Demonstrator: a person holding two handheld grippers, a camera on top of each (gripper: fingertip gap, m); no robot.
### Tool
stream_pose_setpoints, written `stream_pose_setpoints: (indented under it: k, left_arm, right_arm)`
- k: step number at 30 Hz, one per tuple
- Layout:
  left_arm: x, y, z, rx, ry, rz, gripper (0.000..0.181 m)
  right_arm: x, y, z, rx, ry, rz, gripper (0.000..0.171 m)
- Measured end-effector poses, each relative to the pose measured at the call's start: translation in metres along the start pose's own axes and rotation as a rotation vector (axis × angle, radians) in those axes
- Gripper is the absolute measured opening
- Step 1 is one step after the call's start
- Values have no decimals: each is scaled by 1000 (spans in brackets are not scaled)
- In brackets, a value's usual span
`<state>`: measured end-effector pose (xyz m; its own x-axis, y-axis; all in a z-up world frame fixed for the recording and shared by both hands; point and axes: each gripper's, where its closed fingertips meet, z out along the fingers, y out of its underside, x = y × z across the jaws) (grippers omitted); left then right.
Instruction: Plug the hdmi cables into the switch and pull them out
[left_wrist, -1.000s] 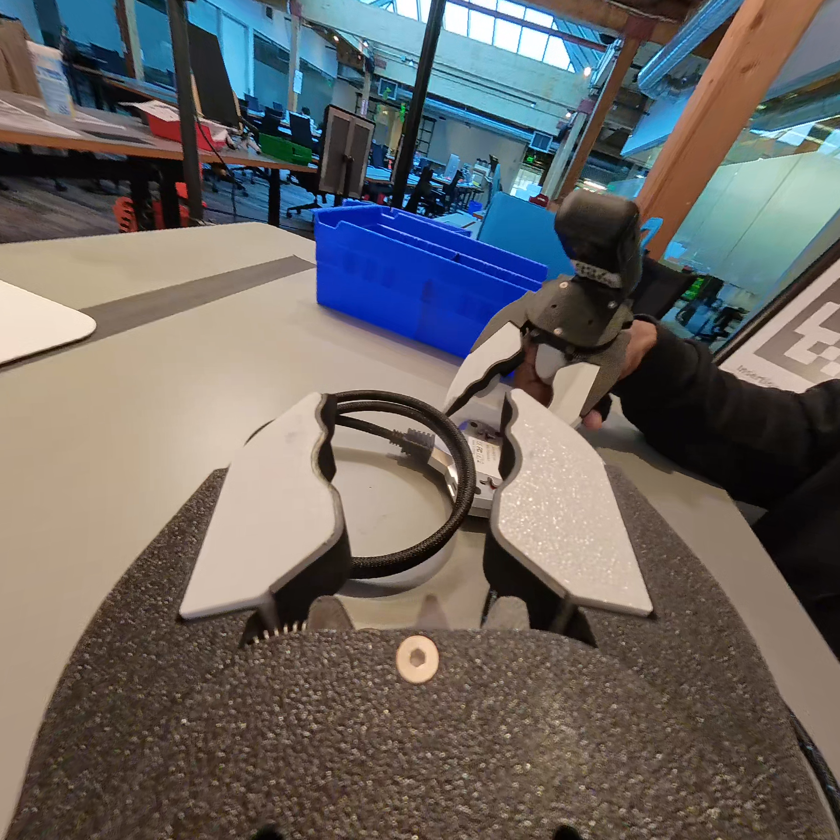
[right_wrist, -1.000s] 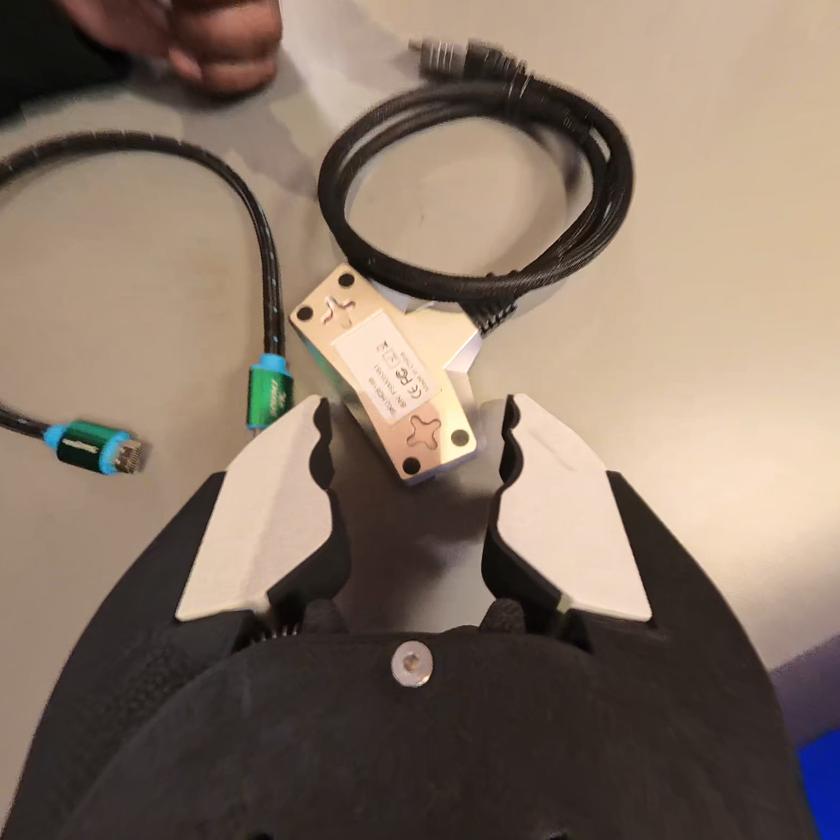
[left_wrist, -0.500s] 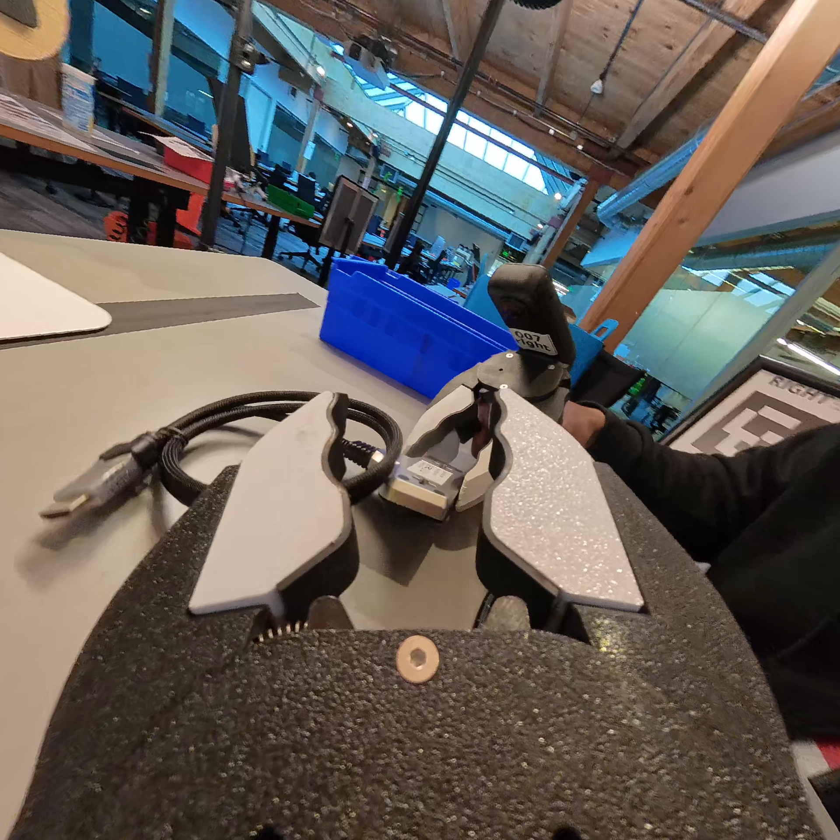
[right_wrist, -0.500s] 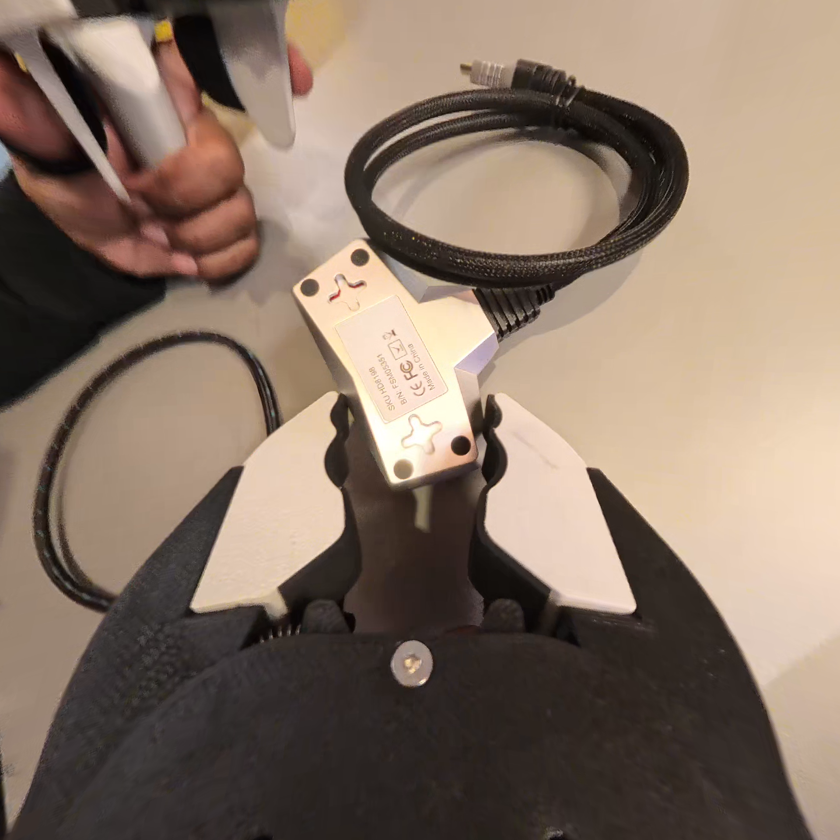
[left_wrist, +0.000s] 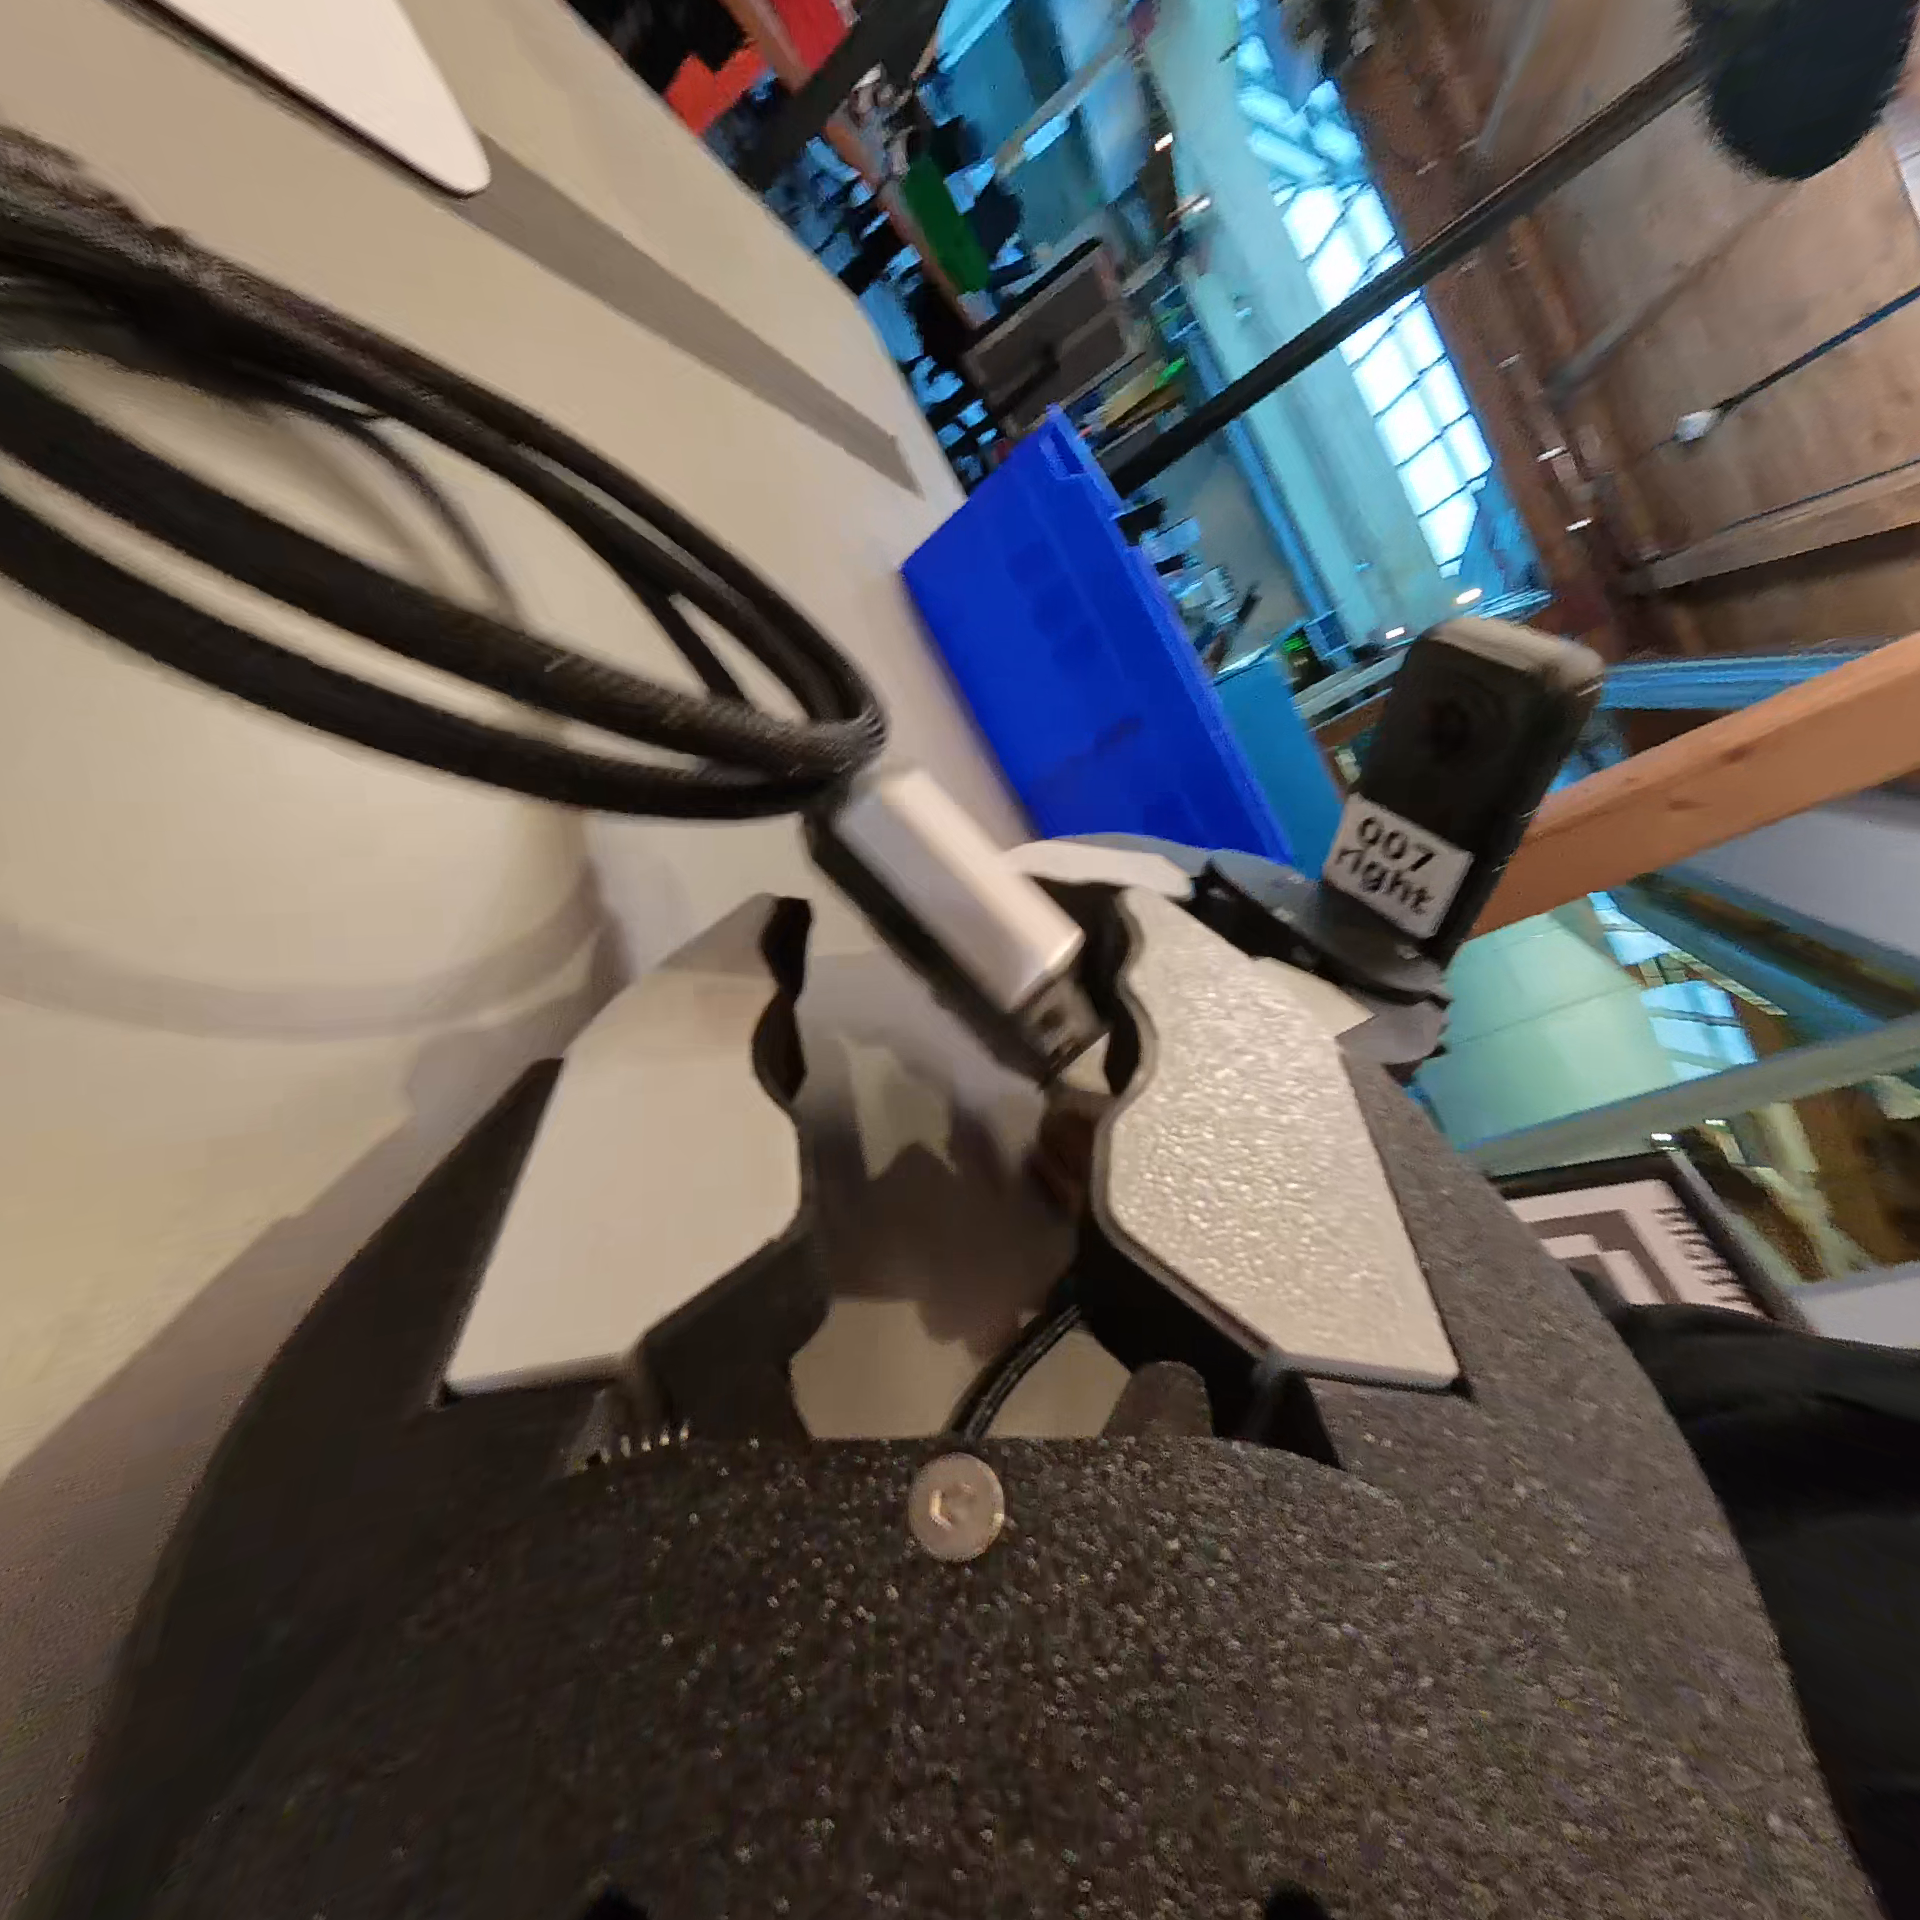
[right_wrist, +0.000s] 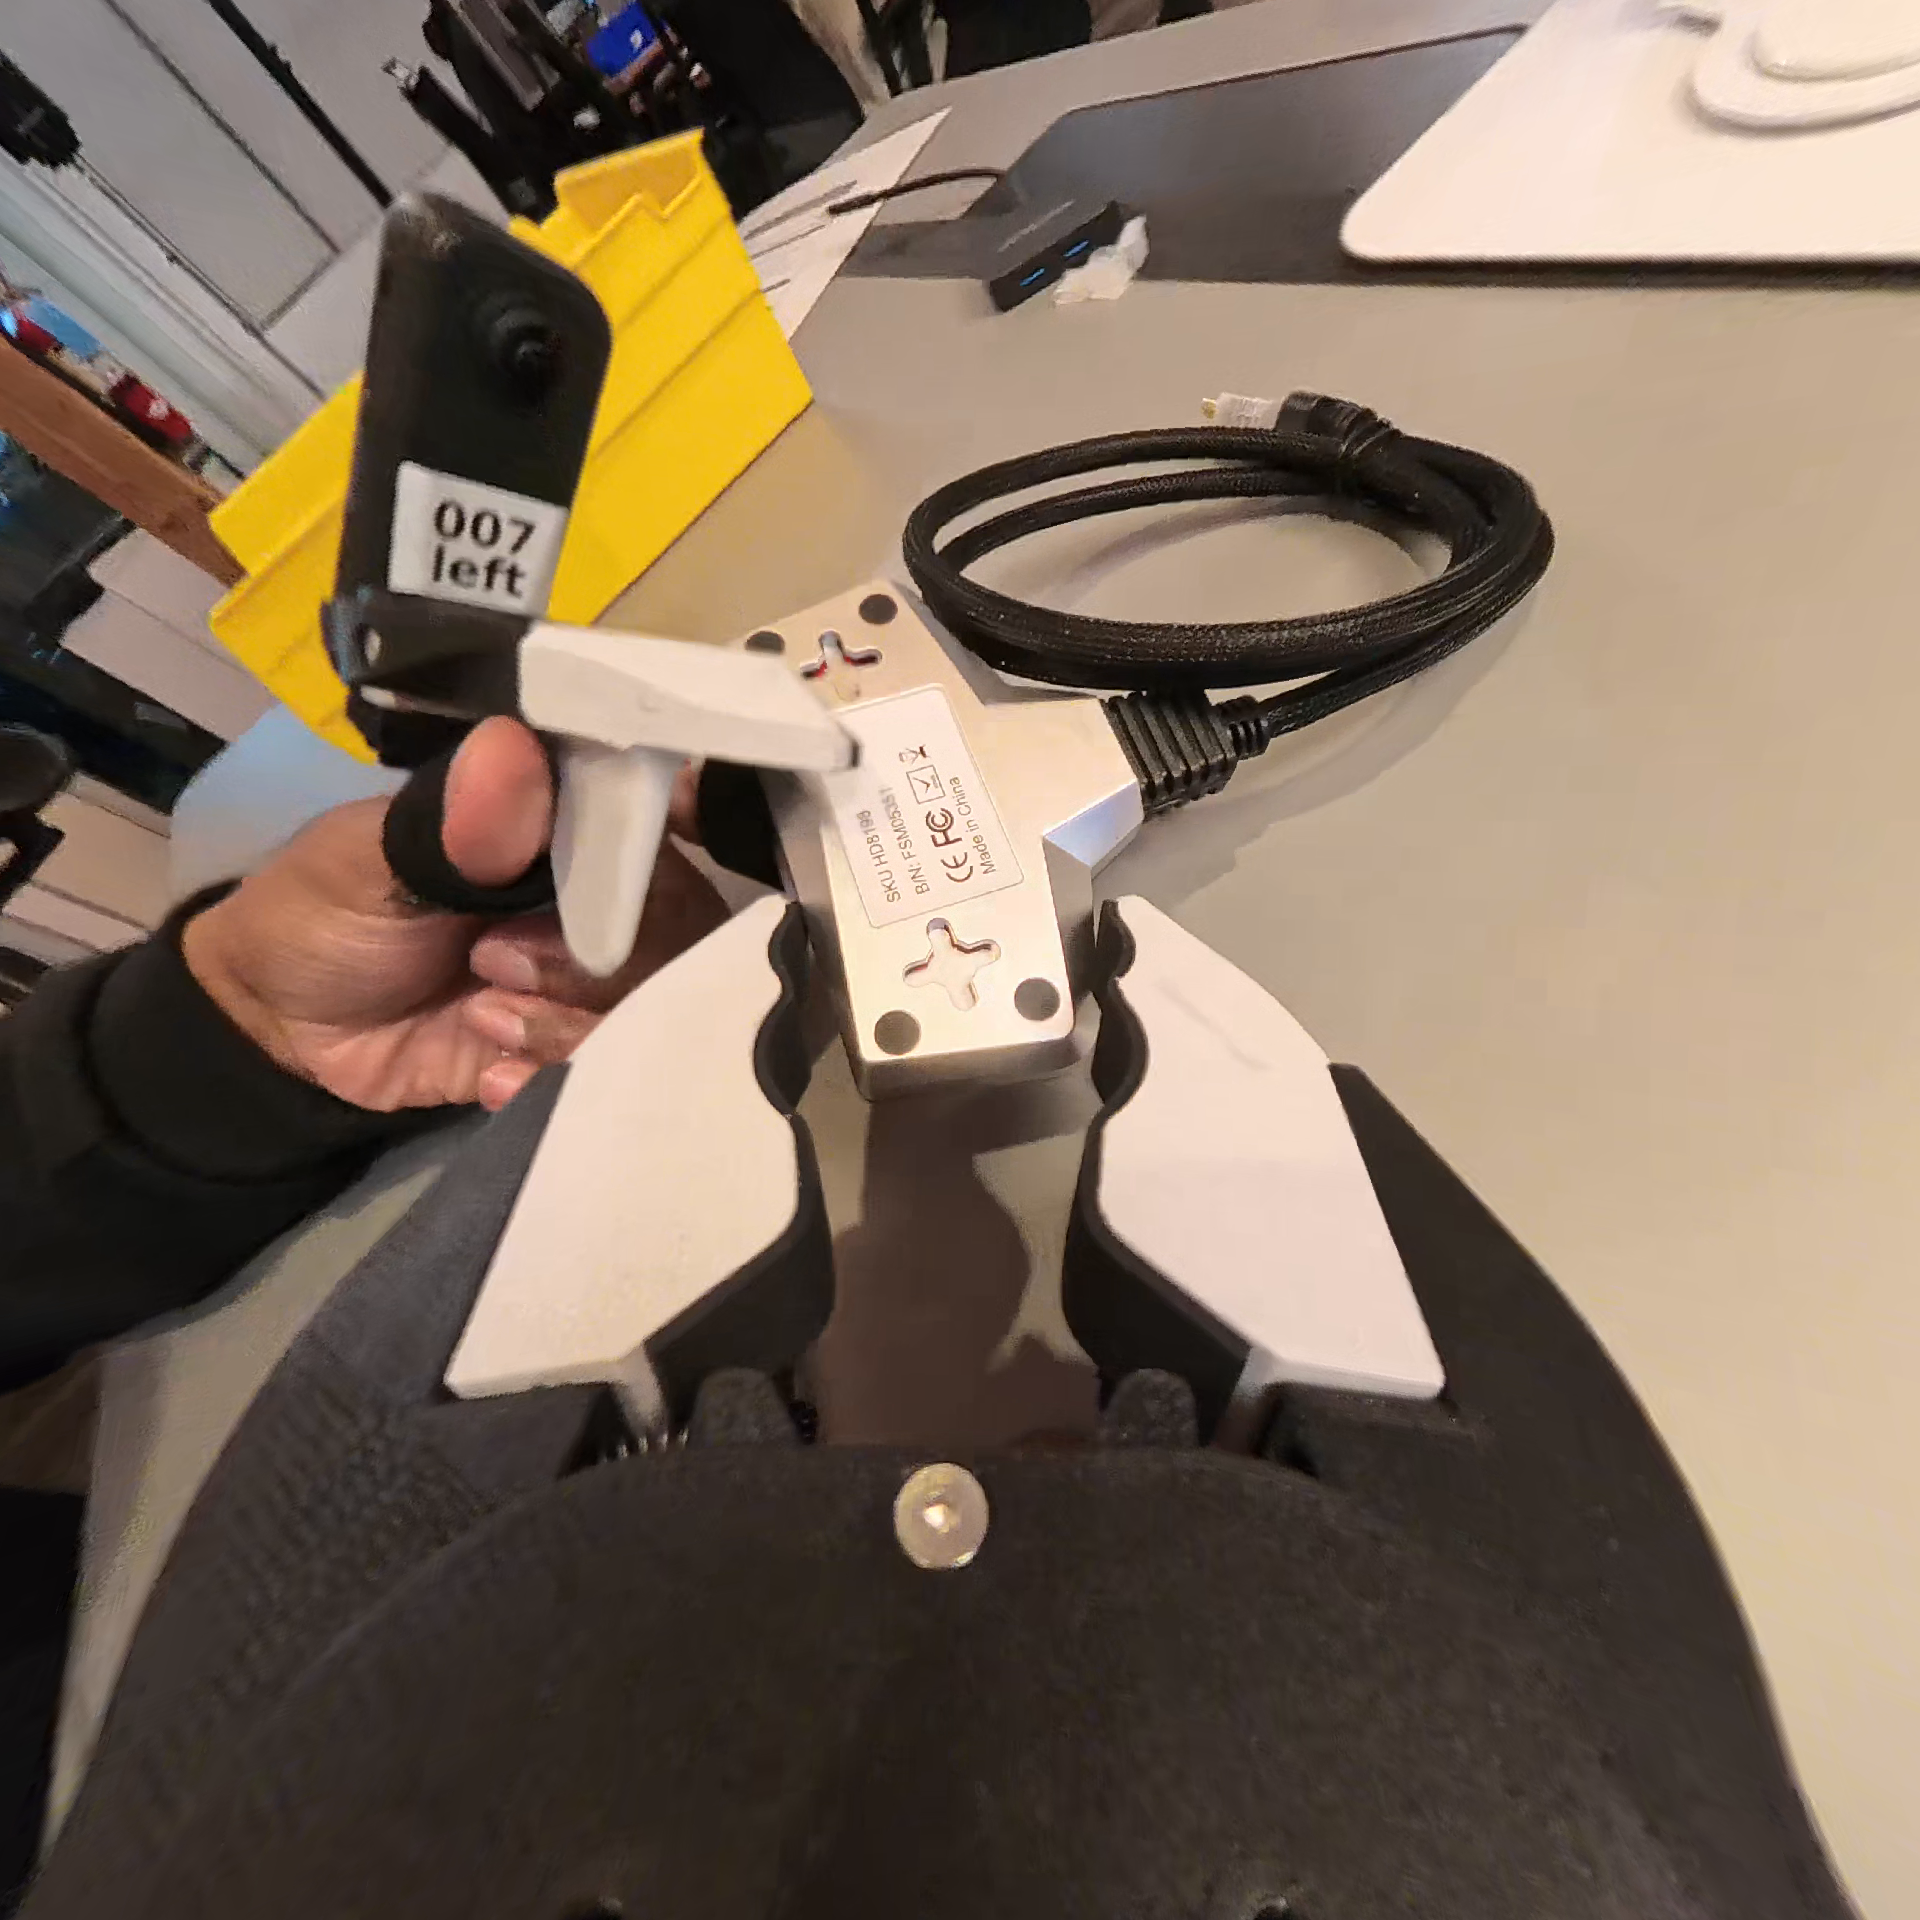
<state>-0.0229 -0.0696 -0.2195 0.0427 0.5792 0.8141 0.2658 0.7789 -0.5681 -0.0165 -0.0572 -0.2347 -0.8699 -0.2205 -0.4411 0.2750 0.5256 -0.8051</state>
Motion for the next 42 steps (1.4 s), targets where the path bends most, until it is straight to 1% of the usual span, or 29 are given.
stream_pose_setpoints:
  k: [1, 2, 4, 7, 9, 13, 19, 23, 25, 28, 32, 34, 37, 42]
  left_arm:
    - [3, -1, 0, 16, 18, -10, 50]
    - [1, -2, -2, 26, 7, -9, 43]
    - [4, -4, -4, 32, 25, 9, 41]
    - [9, -3, -4, 6, 26, 122, 41]
    - [12, -3, -4, -7, 14, 223, 40]
    - [1, 1, -6, -92, -116, 436, 40]
    - [18, -1, -10, -122, -115, 732, 39]
    - [25, 9, -12, -203, -154, 1033, 39]
    - [27, 18, -11, -258, -163, 1162, 38]
    - [30, 30, -10, -310, -150, 1275, 31]
    - [36, 54, -13, -399, -43, 1437, 21]
    - [36, 60, -13, -419, -23, 1476, 21]
    - [38, 64, -12, -427, -1, 1468, 21]
    - [38, 63, -12, -417, -4, 1471, 21]
  right_arm:
    - [-3, 1, 1, -3, 6, -40, 53]
    - [-6, 0, 0, 5, 14, -80, 52]
    - [-9, -1, -2, 17, 8, -124, 50]
    - [-13, -2, -6, 33, -51, -119, 49]
    - [-13, -5, -12, 59, -80, -140, 47]
    - [-7, -16, -27, 120, -67, -267, 45]
    - [-10, -24, -39, 165, -32, -572, 51]
    - [-24, -27, -42, 199, -58, -724, 56]
    - [-31, -25, -41, 191, -81, -778, 56]
    - [-39, -14, -38, 146, -115, -855, 53]
    - [-43, 8, -32, 46, -156, -934, 50]
    - [-45, 14, -32, 19, -184, -939, 48]
    - [-48, 19, -34, 4, -216, -941, 44]
    - [-49, 21, -36, 24, -192, -1000, 37]
